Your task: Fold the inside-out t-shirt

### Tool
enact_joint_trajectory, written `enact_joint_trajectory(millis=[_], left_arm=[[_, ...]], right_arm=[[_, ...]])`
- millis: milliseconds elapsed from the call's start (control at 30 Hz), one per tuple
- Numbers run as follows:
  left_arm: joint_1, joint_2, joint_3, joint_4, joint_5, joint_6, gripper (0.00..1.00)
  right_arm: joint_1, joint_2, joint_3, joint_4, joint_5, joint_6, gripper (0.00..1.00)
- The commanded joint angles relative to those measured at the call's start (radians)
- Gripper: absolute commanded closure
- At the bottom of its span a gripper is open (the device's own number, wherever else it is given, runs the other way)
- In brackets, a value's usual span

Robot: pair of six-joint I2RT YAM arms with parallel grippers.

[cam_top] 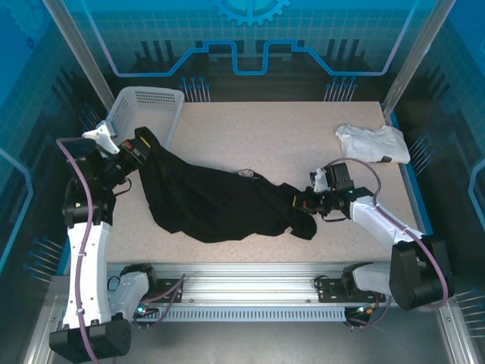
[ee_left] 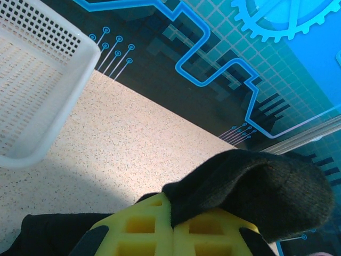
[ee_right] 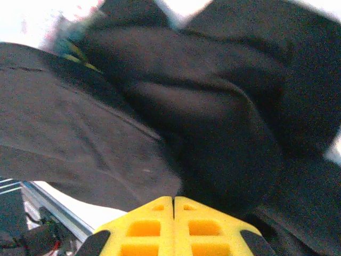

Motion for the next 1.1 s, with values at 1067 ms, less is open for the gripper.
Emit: enact_joint_trajectory(millis=[1067], left_arm=[[0.051,-0.041,-0.076,0.015,0.056,0.026,1.0]], right_arm=[[0.023,-0.165,-0.19,0.023,0.086,-0.191,0.76]])
